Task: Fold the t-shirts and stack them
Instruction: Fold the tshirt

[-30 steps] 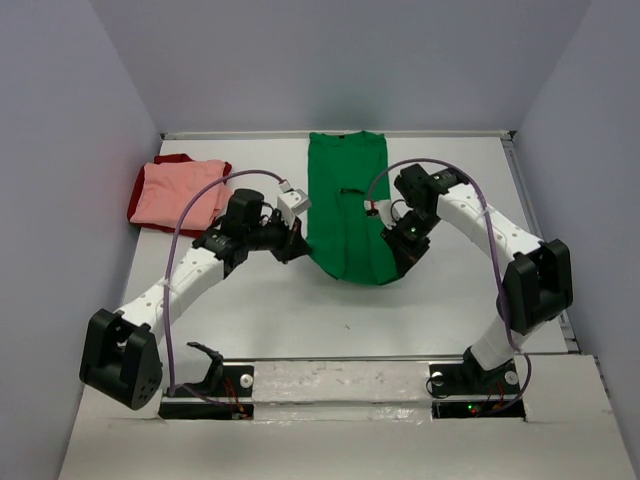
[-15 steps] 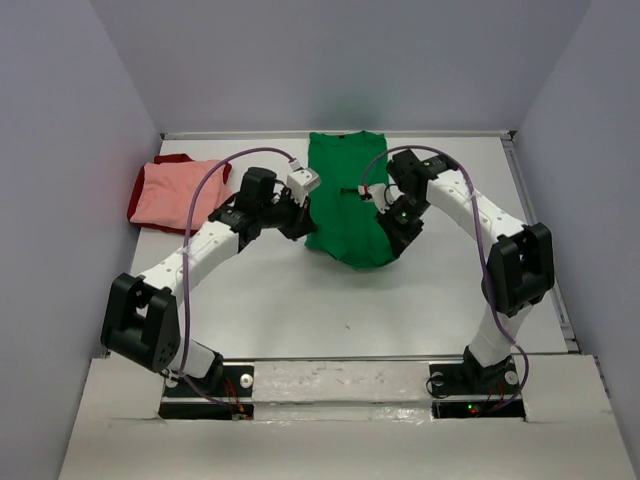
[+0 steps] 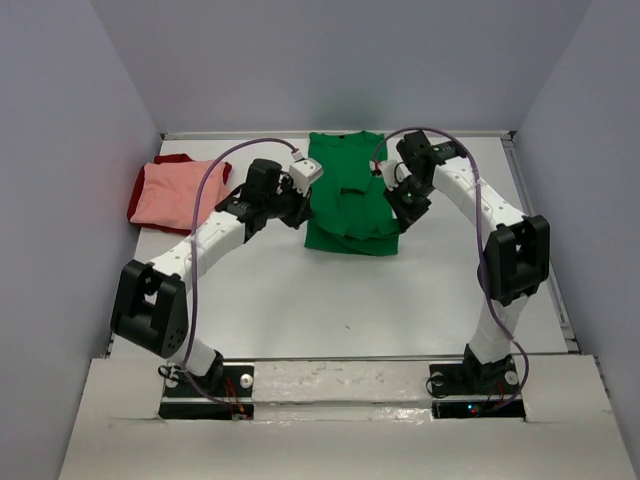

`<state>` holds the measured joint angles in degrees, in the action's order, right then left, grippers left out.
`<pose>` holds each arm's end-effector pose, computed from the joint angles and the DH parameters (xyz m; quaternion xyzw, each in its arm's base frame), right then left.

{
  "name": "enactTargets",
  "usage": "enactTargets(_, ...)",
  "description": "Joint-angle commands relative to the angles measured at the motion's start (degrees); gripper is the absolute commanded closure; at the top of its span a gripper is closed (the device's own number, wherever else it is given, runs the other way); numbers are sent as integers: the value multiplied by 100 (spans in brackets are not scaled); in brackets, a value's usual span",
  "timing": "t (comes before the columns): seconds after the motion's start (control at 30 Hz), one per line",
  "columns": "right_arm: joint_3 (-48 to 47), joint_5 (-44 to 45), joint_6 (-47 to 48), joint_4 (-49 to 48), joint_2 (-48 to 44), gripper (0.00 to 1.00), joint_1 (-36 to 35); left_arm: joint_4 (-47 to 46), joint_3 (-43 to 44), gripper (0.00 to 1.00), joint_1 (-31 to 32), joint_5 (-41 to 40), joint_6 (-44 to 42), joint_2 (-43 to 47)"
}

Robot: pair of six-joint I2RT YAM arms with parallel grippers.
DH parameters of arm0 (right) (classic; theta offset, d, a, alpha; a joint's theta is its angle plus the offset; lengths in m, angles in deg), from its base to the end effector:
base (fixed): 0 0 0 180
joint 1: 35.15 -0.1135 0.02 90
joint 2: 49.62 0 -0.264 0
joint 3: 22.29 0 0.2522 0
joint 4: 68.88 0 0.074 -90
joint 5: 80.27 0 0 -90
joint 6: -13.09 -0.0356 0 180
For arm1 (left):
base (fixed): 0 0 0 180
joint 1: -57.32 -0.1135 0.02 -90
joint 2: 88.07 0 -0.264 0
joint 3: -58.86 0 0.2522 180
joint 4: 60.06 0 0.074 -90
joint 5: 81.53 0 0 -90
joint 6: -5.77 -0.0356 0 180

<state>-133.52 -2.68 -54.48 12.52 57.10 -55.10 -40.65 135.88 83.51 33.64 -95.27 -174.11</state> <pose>0.3471 0.1341 0.2802 -0.3685 0.9164 0.1049 0.1158 0.3022 -0.1655 0.2868 0.3733 0.7590 -0.2514 0.4705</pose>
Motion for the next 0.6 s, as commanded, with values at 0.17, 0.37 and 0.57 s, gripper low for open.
enactTargets(0.17,-1247,28,77,-102,972,100,61,-380,651,100,0,-205,-143,-579)
enactTargets(0.37,-2230,141,156,39,1615,100,114,-398,898,100,-9,-214,-117,-949)
enactTargets(0.57,-2759,282,235,65,2028,100,237,-152,1223,100,-27,-609,-152,-1195)
